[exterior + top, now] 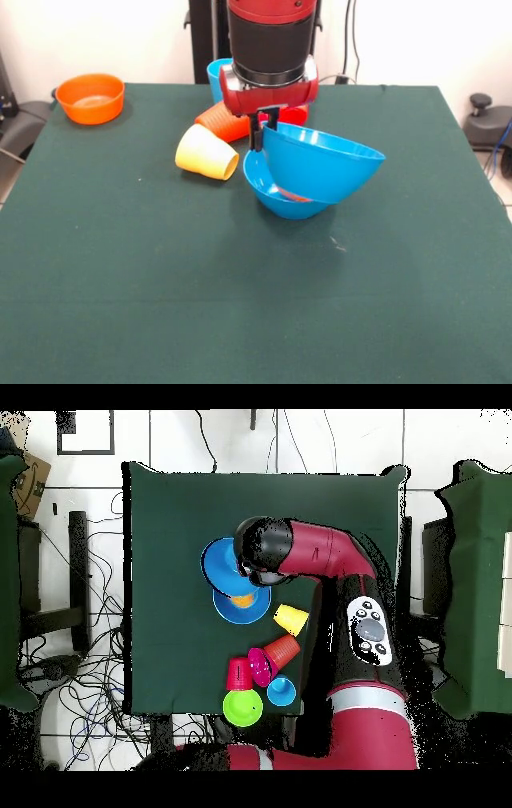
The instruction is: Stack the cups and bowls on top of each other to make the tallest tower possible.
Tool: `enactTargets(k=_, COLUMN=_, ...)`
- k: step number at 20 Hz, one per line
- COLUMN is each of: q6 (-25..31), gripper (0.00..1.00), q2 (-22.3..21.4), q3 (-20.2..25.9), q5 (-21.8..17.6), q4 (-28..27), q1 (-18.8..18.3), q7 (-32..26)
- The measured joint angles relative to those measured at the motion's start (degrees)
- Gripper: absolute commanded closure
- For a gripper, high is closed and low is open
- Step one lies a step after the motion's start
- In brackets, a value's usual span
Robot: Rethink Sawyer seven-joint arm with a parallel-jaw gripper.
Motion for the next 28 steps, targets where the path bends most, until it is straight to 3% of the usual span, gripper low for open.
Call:
enactTargets(k=16, q6=12.3, gripper=1.0, q2=0.9, q3=2.8, q5=-0.1, q4=-1.3, q1=-1.7, q7=0.0)
enactTargets(k=28, q6=13.1, gripper=1.0, q2=3.4, q3=2.9, q5=-2.9, q4=-3.8, q1=-1.5, q7=0.0)
